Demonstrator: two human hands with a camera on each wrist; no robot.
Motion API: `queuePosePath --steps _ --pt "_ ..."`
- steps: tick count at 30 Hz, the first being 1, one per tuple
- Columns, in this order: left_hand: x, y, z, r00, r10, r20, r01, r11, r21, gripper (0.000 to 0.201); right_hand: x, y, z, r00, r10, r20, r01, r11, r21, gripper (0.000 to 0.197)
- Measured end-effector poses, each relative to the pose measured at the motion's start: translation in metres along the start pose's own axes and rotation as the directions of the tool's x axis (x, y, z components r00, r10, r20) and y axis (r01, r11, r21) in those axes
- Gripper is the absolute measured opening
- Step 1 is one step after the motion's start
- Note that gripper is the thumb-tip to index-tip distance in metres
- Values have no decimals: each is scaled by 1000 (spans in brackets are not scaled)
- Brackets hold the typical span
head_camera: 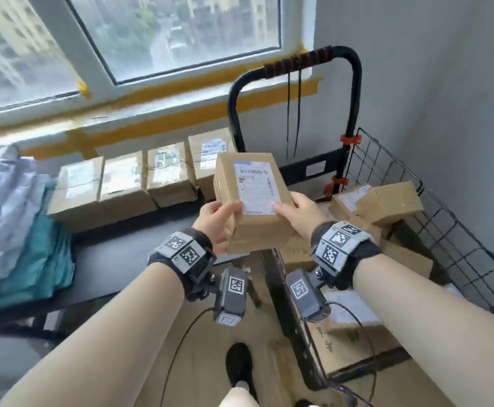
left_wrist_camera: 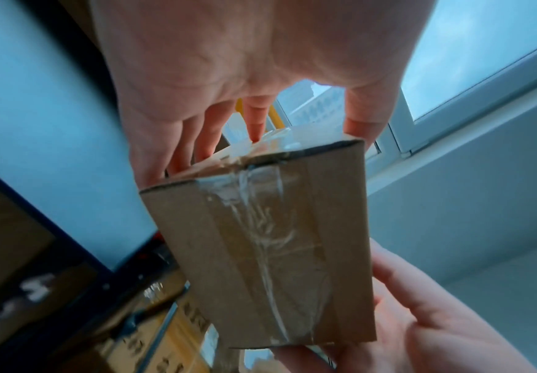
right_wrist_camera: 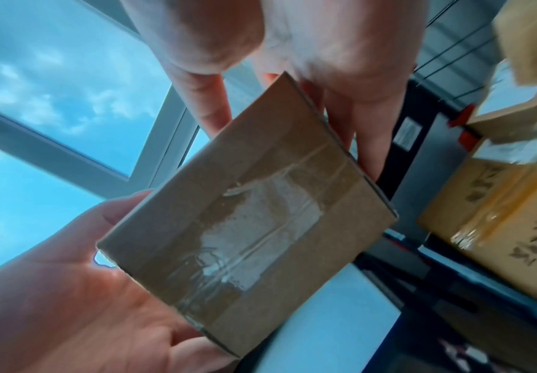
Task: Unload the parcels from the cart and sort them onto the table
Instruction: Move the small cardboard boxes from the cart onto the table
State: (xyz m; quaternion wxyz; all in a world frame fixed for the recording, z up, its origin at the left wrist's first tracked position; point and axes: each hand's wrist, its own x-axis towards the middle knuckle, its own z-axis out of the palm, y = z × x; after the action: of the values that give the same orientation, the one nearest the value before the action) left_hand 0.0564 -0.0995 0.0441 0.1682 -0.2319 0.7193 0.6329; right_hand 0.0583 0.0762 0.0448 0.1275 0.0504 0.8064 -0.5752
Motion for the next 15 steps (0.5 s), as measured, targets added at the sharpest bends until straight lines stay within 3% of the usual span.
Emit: queuePosePath --steps 2,7,15 --pt "-14 -5 -32 998 11 -66 -13 999 -31 10 0 -15 29 997 -28 73 32 999 -42 45" --pt "-31 -36 -120 975 -64 -211 60 998 -28 58 -7 -43 109 966 -52 255 86 989 -122 51" --pt "-53 -93 -258 936 -59 -346 66 998 9 35 -14 -70 266 899 -28 436 120 975 -184 52"
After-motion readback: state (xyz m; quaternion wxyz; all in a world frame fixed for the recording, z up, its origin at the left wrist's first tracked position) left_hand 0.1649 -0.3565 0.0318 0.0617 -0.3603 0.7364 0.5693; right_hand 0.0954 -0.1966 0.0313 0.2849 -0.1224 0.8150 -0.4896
